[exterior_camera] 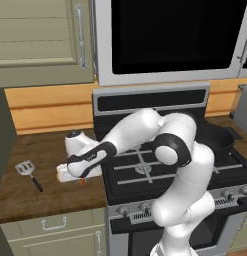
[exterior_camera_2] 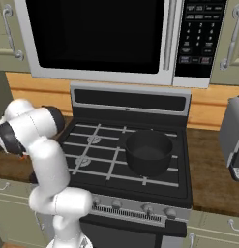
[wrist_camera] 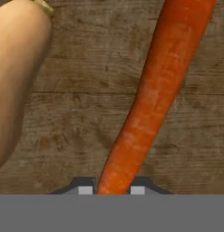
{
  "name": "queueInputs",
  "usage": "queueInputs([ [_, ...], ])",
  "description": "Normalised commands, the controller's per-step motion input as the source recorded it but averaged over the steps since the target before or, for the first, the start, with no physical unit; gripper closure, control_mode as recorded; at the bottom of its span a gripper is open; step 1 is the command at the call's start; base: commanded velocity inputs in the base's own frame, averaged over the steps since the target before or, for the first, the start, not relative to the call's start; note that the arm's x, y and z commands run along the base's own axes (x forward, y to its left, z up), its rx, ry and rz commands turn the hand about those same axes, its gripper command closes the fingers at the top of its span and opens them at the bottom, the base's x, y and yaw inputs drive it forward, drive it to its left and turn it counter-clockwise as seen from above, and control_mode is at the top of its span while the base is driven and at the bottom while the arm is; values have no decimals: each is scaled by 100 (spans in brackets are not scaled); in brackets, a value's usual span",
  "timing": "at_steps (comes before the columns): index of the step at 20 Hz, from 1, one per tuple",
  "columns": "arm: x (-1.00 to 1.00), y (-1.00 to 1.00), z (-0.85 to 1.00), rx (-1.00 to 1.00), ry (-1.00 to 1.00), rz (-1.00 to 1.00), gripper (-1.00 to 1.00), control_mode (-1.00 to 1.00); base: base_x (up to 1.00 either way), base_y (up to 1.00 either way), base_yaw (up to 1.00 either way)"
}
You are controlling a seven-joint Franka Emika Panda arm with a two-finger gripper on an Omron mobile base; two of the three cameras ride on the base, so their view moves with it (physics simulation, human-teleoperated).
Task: Put the squash and carrot in the pot. Retrieve the spatula and lightly stir the vegetables in the pot.
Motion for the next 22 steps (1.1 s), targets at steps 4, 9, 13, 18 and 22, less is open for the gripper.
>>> queueInputs([
  [4, -43, -79, 76, 0, -18, 0, 100, -100, 0, 0, 0],
  [9, -66, -92, 79, 5, -9, 0, 100, -100, 0, 0, 0],
  [13, -72, -93, 71, 10, -4, -3, 100, -100, 0, 0, 0],
  [18, -54, -99, 82, 17, 0, -8, 100, -100, 0, 0, 0],
  [22, -42, -100, 68, 19, 0, -18, 100, -100, 0, 0, 0],
])
